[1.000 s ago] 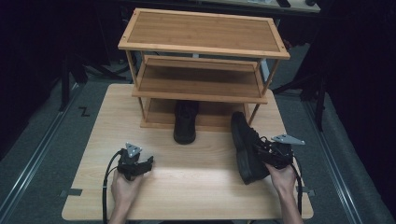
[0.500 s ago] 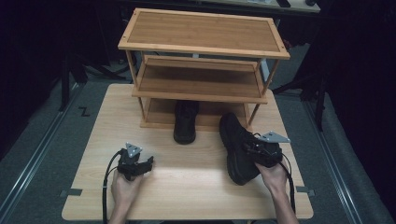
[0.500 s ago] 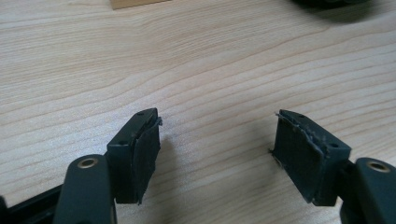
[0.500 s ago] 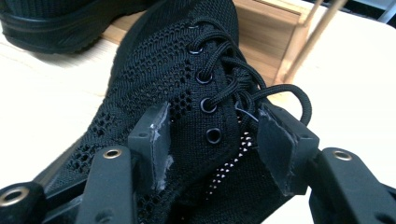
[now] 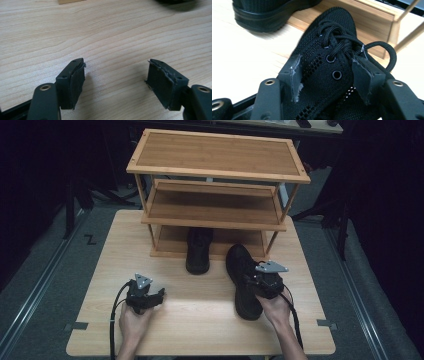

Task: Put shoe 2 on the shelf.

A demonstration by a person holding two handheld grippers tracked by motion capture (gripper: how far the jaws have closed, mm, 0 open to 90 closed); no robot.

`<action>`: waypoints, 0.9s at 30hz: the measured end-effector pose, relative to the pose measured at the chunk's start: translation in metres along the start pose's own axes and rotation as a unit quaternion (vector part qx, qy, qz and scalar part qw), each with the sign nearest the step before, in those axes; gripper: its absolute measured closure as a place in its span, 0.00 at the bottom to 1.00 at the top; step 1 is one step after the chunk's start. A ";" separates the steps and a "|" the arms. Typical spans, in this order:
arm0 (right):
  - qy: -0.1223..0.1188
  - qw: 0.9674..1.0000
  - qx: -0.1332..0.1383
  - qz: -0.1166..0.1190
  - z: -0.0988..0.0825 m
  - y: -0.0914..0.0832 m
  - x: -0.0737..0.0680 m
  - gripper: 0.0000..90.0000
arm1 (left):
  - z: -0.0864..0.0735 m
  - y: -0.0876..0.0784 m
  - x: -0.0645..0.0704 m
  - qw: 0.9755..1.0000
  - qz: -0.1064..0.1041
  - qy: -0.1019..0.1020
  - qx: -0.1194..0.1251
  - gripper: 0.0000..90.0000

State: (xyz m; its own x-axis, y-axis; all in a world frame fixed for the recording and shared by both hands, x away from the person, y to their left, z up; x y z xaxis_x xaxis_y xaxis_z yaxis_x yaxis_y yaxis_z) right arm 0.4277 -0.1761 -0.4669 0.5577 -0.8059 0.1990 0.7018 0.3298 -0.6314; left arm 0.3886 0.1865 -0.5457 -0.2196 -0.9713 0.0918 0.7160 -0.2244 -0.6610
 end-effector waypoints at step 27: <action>0.069 0.995 0.063 0.047 0.011 -0.021 0.017 0.40 | 0.000 0.000 0.000 1.000 -0.002 -0.002 0.001 0.33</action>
State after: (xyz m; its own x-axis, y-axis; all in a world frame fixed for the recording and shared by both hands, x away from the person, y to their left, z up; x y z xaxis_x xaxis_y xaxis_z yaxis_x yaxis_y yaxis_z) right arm 0.4272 -0.1915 -0.4419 0.5644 -0.8248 0.0336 0.7039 0.4595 -0.5416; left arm 0.3887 0.1866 -0.5457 -0.2196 -0.9707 0.0975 0.7166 -0.2283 -0.6590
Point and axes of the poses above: each handheld gripper's, and its own axes: y roughly forward along the jaws, z roughly out of its top, x roughly to its right, the point moved 5 cm from there along y, roughly forward along the jaws, and after that the axes turned 6 degrees about -y, right-handed, at the moved point
